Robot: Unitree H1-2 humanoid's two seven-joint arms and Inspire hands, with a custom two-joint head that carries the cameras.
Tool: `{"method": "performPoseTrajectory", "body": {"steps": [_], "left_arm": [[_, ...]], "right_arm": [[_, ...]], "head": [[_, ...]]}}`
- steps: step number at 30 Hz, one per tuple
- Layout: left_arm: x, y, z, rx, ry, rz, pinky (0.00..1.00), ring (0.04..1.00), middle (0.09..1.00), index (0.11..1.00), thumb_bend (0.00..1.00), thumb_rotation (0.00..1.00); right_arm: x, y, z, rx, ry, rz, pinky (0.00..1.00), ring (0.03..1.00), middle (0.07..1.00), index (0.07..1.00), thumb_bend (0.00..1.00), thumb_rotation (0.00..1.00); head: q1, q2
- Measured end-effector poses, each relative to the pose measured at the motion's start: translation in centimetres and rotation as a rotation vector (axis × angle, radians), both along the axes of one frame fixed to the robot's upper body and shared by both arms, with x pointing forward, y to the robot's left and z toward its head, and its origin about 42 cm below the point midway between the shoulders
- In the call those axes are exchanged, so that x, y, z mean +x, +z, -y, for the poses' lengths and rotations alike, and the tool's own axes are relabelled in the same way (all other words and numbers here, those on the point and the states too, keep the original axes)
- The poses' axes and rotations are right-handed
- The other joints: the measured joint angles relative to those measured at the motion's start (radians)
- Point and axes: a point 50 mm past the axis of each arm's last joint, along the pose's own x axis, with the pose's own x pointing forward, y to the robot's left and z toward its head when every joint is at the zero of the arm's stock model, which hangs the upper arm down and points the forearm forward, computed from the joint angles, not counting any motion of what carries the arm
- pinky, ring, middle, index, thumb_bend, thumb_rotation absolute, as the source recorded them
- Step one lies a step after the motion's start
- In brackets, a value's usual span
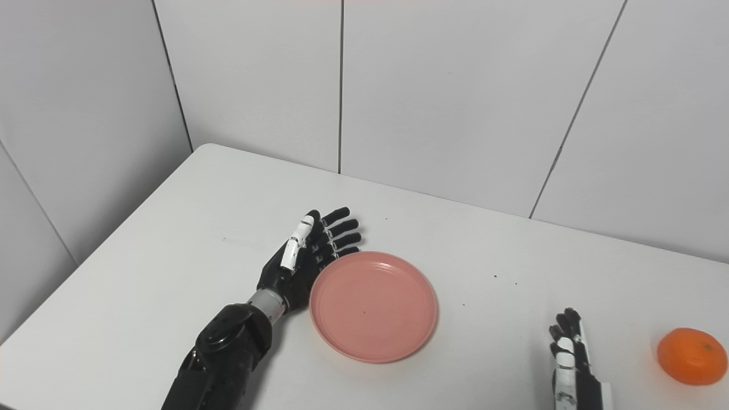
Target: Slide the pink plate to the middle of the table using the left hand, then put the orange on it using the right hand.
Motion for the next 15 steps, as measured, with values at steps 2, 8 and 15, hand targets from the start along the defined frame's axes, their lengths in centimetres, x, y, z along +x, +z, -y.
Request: {"method": "performPoseTrajectory", "body": {"steps": [2,8,15], "left_arm": [[0.0,0.0,0.5,0.005,-0.010,0.000,0.80,0.820,0.831,0.823,0.33,1.00],[-0.5,-0.1,1.6,0.030,-0.037,0.001,0.81,0.821,0.832,0.825,0.34,1.00],[-0.9,-0.2,2.6,0.033,-0.053,0.002,0.81,0.824,0.839,0.832,0.34,1.00]], "right_arm": [[0.0,0.0,-0.1,0.003,0.000,0.000,0.99,0.954,0.953,0.956,0.37,1.00],[-0.1,0.0,-0.3,0.006,-0.001,-0.004,0.99,0.955,0.953,0.956,0.38,1.00],[-0.4,0.4,-0.7,0.015,-0.002,-0.003,0.99,0.960,0.959,0.960,0.39,1.00]], "head": [[-0.014,0.005],[-0.043,0.015],[-0.068,0.028]]}}
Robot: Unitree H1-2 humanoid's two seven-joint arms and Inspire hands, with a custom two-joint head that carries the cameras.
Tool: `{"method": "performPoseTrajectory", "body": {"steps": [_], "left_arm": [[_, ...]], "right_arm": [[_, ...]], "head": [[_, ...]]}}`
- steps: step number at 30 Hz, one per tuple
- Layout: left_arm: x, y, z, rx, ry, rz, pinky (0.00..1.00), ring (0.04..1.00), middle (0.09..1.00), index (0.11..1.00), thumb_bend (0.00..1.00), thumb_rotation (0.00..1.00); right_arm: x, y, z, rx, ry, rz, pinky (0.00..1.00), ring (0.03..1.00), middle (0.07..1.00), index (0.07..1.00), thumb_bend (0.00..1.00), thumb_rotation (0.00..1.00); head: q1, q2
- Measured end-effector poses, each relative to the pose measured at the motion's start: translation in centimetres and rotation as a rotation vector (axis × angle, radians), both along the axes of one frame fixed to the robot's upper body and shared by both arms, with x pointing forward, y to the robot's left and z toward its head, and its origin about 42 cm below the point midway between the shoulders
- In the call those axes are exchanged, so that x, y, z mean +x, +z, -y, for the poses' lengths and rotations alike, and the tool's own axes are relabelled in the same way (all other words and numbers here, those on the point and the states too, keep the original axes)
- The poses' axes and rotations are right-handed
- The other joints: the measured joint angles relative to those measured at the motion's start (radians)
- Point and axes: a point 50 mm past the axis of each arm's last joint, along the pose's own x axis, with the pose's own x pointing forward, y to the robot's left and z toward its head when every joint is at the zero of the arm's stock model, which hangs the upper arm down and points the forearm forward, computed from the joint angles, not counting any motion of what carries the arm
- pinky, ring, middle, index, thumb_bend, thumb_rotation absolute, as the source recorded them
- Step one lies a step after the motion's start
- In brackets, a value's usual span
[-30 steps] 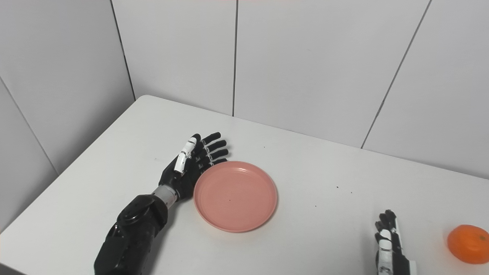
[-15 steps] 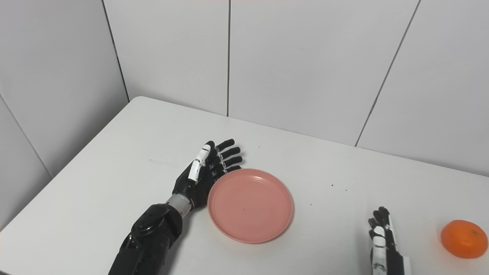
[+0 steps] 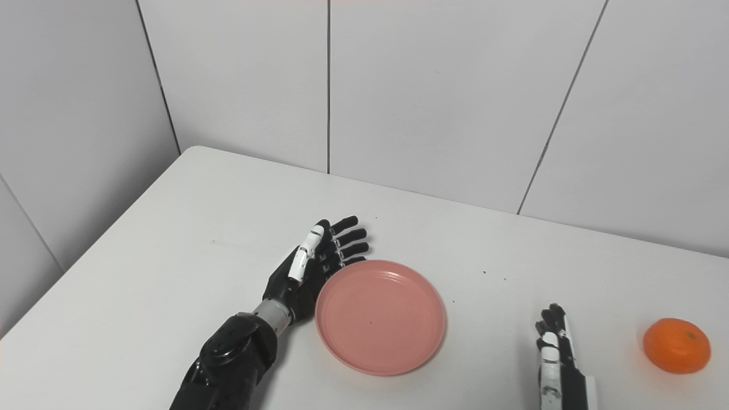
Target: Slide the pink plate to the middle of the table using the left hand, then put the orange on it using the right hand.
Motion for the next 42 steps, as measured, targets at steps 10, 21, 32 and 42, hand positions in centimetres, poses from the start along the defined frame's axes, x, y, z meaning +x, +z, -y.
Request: {"method": "performPoseTrajectory", "body": {"steps": [10,21,32,42], "left_arm": [[-1.0,-0.1,3.8,-0.016,-0.055,-0.010,0.83,0.834,0.847,0.844,0.35,1.00],[-2.2,-0.1,5.9,0.016,-0.095,0.000,0.83,0.849,0.866,0.861,0.37,1.00],[-2.5,0.0,6.3,0.094,-0.096,0.021,0.83,0.849,0.863,0.855,0.37,1.00],[-2.5,-0.1,5.8,0.087,-0.081,0.022,0.84,0.848,0.864,0.859,0.37,1.00]], "right_arm": [[0.0,0.1,-0.3,0.003,0.003,-0.005,0.98,0.967,0.969,0.971,0.41,1.00],[0.0,0.3,-0.7,0.015,0.006,-0.015,0.97,0.976,0.975,0.977,0.42,1.00],[0.1,0.6,-0.9,0.013,0.000,-0.017,0.95,0.960,0.962,0.962,0.44,1.00],[0.4,1.0,-0.9,-0.068,-0.020,-0.020,0.97,0.932,0.937,0.930,0.42,1.00]], "head": [[-0.038,0.025],[-0.055,0.048],[-0.090,0.074],[-0.198,0.081]]}}
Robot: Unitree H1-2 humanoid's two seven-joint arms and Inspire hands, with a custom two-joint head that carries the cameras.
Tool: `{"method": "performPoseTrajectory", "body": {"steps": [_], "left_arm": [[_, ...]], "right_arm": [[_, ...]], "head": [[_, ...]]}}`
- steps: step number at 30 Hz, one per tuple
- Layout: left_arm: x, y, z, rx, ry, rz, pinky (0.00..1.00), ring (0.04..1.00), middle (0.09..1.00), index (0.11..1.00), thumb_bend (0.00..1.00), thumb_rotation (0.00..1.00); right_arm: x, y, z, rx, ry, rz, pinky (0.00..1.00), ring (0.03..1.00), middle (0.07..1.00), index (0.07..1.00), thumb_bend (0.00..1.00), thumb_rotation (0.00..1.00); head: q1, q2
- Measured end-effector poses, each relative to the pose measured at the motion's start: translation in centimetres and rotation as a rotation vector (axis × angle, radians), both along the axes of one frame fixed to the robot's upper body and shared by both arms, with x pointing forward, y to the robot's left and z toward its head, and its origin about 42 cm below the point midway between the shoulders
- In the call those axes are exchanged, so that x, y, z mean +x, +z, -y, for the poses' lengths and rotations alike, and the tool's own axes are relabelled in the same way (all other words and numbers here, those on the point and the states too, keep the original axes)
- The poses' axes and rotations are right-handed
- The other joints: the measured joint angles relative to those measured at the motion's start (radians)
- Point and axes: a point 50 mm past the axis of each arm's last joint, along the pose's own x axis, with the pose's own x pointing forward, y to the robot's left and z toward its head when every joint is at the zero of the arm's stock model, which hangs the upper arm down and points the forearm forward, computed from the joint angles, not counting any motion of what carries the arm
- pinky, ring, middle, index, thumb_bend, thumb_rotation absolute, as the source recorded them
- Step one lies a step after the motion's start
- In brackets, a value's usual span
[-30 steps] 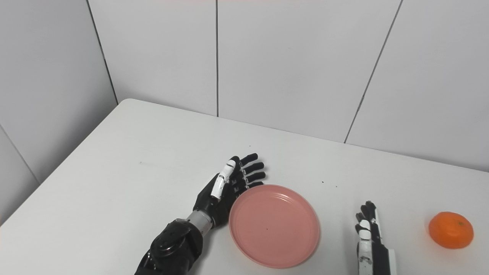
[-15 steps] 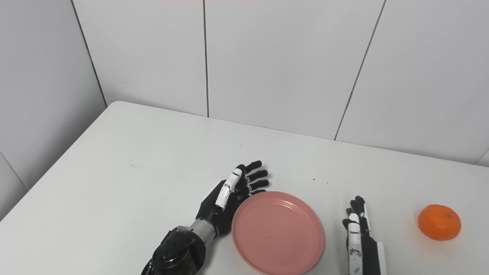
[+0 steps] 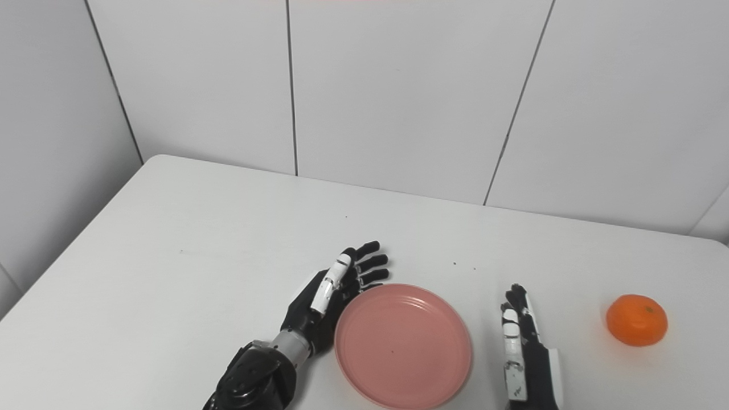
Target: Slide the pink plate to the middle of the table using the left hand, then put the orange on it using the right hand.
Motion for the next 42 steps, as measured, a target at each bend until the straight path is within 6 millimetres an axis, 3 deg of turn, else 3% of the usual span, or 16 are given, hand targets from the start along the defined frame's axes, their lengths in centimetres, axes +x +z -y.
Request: {"method": "performPoseTrajectory", "body": {"steps": [14,18,31,42], "left_arm": [[-0.3,-0.2,-3.6,-0.024,0.041,0.016,0.85,0.861,0.878,0.869,0.37,1.00],[-0.3,-0.2,-4.0,-0.049,0.043,0.015,0.86,0.864,0.878,0.875,0.36,1.00],[-0.2,-0.2,-5.2,-0.083,0.050,0.014,0.86,0.857,0.869,0.867,0.35,1.00],[-0.2,-0.5,-5.5,-0.094,0.036,0.009,0.87,0.865,0.877,0.882,0.35,1.00]], "right_arm": [[0.5,0.4,-1.4,-0.001,-0.016,-0.018,0.90,0.926,0.932,0.930,0.42,1.00],[0.8,0.7,-1.6,-0.035,-0.022,-0.009,0.93,0.930,0.934,0.930,0.42,1.00],[1.0,1.8,-1.3,-0.088,-0.048,-0.002,0.92,0.908,0.915,0.912,0.44,1.00],[1.2,4.0,0.7,-0.295,-0.091,0.081,0.81,0.862,0.892,0.890,0.50,1.00]], "head": [[-0.169,0.014],[-0.226,0.017],[-0.270,0.017],[-0.350,0.002]]}}
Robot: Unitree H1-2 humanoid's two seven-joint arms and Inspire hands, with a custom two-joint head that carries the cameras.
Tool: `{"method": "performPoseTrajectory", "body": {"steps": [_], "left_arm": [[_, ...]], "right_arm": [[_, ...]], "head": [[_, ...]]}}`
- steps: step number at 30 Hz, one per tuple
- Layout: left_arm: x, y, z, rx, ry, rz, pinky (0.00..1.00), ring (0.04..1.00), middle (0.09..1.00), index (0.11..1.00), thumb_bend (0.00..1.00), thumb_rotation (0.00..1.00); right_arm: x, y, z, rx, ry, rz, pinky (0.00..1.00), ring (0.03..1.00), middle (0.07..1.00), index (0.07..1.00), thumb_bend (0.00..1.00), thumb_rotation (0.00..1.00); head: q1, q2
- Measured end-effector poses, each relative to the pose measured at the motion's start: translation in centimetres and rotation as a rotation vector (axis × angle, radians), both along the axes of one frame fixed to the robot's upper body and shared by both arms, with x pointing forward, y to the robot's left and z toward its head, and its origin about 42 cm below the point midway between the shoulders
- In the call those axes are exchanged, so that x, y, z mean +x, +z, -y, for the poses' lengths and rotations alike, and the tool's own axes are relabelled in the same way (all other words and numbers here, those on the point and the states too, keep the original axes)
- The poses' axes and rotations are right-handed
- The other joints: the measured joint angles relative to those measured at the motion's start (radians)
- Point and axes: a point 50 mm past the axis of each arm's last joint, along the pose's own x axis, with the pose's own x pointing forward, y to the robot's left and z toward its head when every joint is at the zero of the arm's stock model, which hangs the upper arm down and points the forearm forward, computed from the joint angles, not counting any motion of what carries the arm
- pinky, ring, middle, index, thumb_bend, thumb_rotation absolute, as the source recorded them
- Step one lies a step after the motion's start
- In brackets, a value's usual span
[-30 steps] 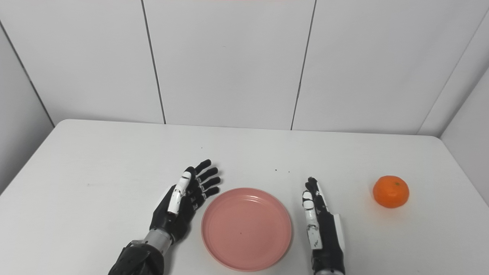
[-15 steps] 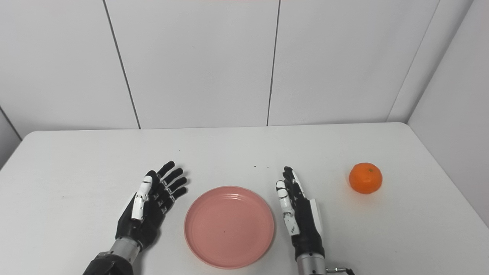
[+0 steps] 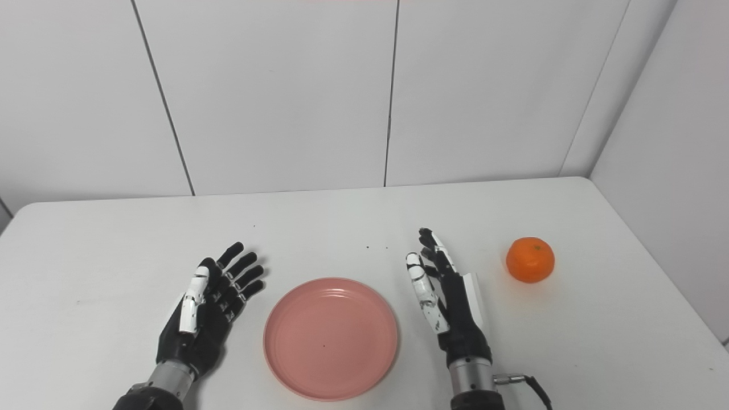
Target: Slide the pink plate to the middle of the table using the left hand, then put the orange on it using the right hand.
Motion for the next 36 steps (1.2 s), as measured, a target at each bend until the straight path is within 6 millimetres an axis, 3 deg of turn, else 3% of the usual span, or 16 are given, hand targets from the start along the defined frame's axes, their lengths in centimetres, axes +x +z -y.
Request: {"method": "performPoseTrajectory", "body": {"steps": [8,11,15,19,25,36], "left_arm": [[0.0,-0.1,-0.2,-0.021,-0.003,-0.003,0.87,0.868,0.879,0.880,0.35,1.00],[0.0,-0.2,-0.3,-0.029,-0.010,-0.004,0.87,0.866,0.874,0.875,0.35,1.00],[0.0,-0.2,-0.5,-0.039,-0.009,-0.005,0.87,0.864,0.873,0.873,0.35,1.00],[0.1,-0.3,-0.9,-0.053,-0.003,-0.009,0.87,0.866,0.874,0.869,0.34,1.00],[0.2,-0.5,-1.2,-0.076,-0.011,-0.010,0.87,0.867,0.877,0.872,0.33,1.00],[0.2,-0.6,-1.6,-0.079,-0.010,-0.007,0.88,0.857,0.863,0.860,0.32,1.00]], "right_arm": [[0.2,3.3,1.3,-0.188,-0.065,0.067,0.79,0.850,0.870,0.874,0.58,0.89],[0.3,4.2,2.3,-0.251,-0.084,0.082,0.77,0.839,0.864,0.864,0.64,0.73],[0.1,5.1,3.6,-0.276,-0.126,0.108,0.77,0.829,0.856,0.860,0.72,0.62],[0.5,6.1,4.7,-0.330,-0.174,0.142,0.77,0.829,0.839,0.856,0.79,0.45],[0.9,7.7,7.1,-0.471,-0.265,0.183,0.71,0.808,0.844,0.861,0.83,0.44],[0.7,8.3,10.3,-0.574,-0.372,0.165,0.74,0.835,0.875,0.886,0.88,0.39]], "head": [[-0.032,-0.012],[-0.054,-0.017],[-0.064,-0.021],[-0.089,-0.037],[-0.107,-0.055],[-0.133,-0.060]]}}
